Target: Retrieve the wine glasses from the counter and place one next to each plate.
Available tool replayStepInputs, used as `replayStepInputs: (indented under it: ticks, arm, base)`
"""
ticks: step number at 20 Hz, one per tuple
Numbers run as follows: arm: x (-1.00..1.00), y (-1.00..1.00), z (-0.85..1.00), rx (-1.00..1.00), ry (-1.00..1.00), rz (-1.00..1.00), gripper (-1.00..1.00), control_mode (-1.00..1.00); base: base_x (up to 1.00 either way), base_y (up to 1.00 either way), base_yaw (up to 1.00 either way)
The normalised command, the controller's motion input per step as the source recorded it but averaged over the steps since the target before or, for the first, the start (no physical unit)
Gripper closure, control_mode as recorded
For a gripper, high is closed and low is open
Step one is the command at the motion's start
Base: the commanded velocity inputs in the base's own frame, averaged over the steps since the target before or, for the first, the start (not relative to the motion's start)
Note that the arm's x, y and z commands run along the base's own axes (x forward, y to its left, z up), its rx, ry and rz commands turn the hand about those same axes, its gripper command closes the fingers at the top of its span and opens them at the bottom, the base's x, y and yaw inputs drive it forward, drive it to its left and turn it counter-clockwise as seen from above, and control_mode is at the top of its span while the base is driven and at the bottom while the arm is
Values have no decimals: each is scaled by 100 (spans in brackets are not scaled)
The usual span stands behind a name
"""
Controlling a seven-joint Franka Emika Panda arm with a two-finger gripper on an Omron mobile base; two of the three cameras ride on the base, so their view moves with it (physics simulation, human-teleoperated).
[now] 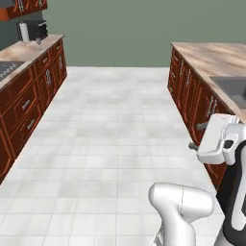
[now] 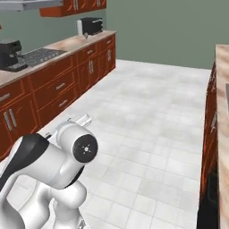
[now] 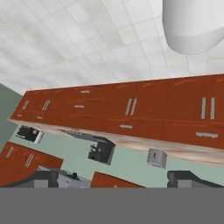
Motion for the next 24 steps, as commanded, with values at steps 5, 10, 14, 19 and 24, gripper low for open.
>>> replayStepInputs:
  ticks: [5,10,14,19,24]
  arm:
    - [0,0,0,0,0,0,-100,100]
    - [0,0,0,0,0,0,-100,100]
    - [0,0,0,0,0,0,-100,100]
    - [0,0,0,0,0,0,-100,100]
    - [0,0,0,0,0,0,-100,100]
  base:
    - [100,44,1]
    - [100,53,7]
    - [100,33,12]
    - [100,19,12]
    - [100,8,14]
